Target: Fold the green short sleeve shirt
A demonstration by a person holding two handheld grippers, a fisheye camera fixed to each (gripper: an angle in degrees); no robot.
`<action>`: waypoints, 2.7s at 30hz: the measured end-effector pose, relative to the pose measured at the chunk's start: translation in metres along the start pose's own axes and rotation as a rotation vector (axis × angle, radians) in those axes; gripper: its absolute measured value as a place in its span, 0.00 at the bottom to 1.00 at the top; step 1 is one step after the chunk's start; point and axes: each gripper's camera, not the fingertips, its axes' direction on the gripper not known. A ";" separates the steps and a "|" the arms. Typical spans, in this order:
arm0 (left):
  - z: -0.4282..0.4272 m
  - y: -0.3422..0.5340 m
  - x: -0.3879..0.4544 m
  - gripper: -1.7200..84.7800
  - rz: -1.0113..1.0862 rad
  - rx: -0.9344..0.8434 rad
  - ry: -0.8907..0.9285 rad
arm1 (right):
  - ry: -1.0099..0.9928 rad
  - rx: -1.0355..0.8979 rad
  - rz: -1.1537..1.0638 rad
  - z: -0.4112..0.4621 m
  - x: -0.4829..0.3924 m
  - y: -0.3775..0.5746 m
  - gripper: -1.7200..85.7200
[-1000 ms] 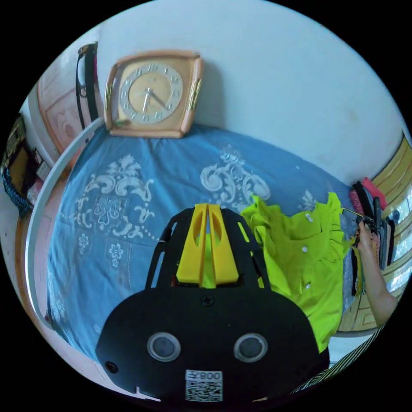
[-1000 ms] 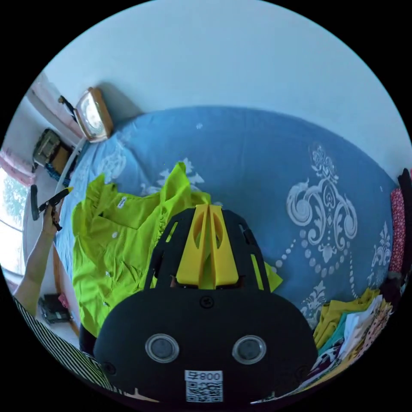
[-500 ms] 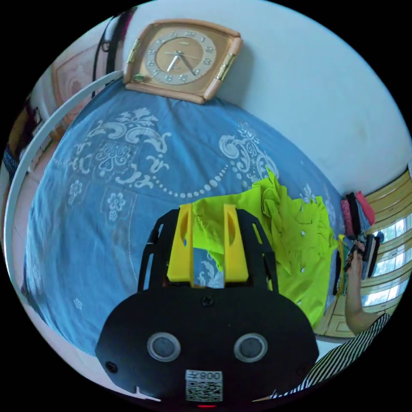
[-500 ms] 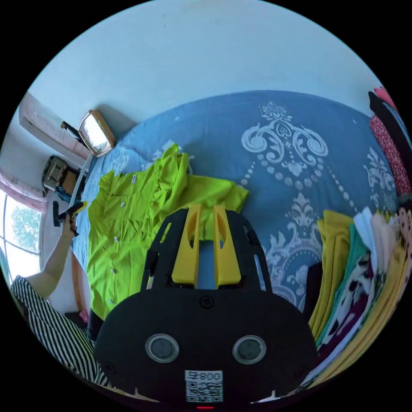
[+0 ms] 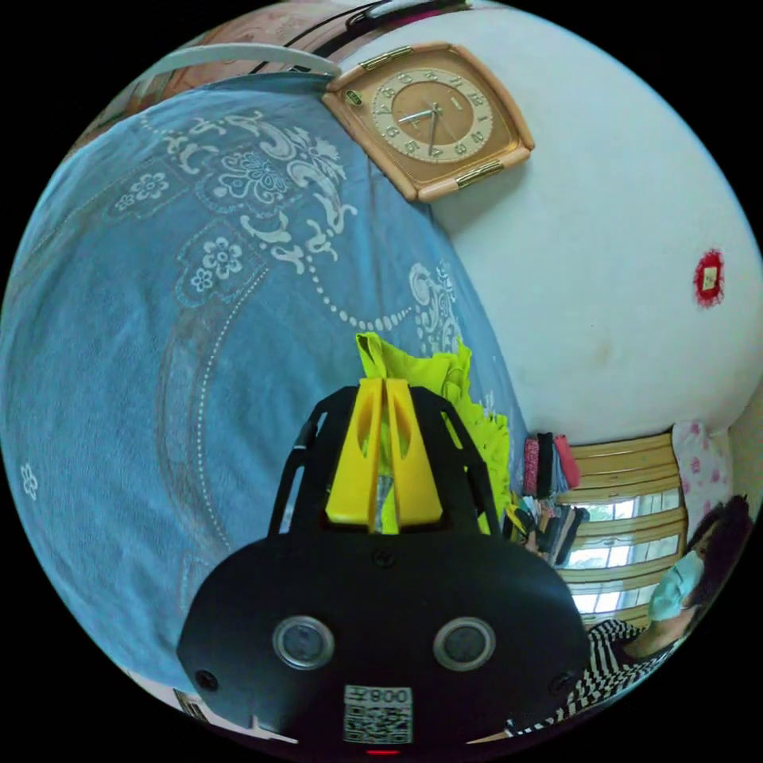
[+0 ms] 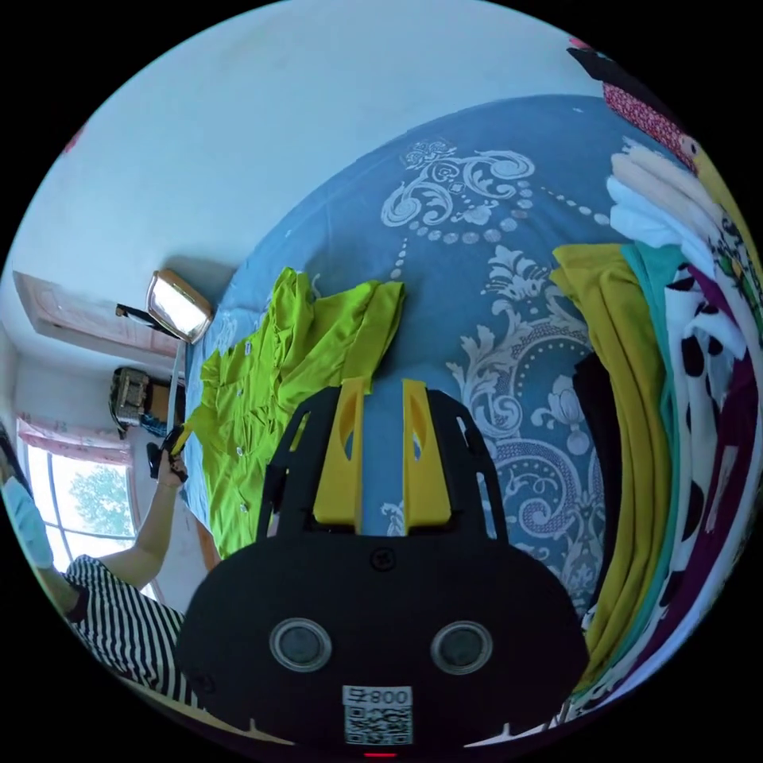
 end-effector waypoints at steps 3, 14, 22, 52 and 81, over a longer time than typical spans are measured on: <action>-0.019 0.010 -0.005 0.03 0.021 0.028 0.046 | -0.021 -0.035 0.022 0.011 0.010 0.004 0.12; -0.077 0.057 -0.007 0.03 0.151 0.033 0.102 | 0.024 -0.097 0.000 0.027 0.030 0.017 0.03; -0.077 0.120 -0.053 0.06 0.027 -0.146 -0.002 | 0.039 -0.044 -0.130 0.027 -0.006 0.028 0.05; -0.093 0.072 0.012 0.07 0.390 -0.112 -0.440 | -0.019 -0.053 -0.074 0.056 0.018 0.117 0.09; -0.081 0.229 -0.113 0.04 0.196 -0.158 -0.380 | 0.175 -0.043 -0.089 0.070 0.038 0.192 0.03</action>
